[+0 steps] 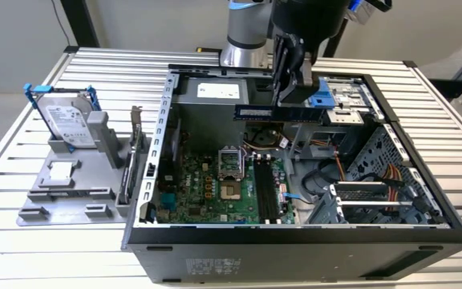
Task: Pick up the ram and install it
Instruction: 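Pick up the ram and move it above insertion slot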
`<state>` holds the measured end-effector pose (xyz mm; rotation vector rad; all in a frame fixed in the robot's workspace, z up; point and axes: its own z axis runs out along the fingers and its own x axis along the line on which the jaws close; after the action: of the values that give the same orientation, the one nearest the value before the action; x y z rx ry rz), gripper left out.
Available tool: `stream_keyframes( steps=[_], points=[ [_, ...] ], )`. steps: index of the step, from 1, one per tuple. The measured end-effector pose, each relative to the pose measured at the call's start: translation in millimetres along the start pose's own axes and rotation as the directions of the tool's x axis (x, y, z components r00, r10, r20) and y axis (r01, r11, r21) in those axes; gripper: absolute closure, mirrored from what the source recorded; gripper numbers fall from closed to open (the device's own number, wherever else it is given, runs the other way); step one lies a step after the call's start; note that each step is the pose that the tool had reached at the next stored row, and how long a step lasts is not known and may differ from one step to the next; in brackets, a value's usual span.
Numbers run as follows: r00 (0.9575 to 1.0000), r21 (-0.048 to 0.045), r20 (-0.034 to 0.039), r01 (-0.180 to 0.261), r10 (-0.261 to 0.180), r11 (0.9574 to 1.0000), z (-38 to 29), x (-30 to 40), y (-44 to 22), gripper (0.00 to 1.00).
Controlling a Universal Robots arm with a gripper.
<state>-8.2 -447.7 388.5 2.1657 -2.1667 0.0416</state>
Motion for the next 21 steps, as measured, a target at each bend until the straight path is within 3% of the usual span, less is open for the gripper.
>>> stream_keyframes(
  steps=[16,21],
  points=[
    [1.0000,0.0000,-0.0008,0.000,0.000,1.0000,-0.1,-0.8,0.0,1.00],
    [0.9989,-0.0035,0.0008,-0.047,0.047,0.9989,0.0,-0.9,0.0,1.00]
  ],
)
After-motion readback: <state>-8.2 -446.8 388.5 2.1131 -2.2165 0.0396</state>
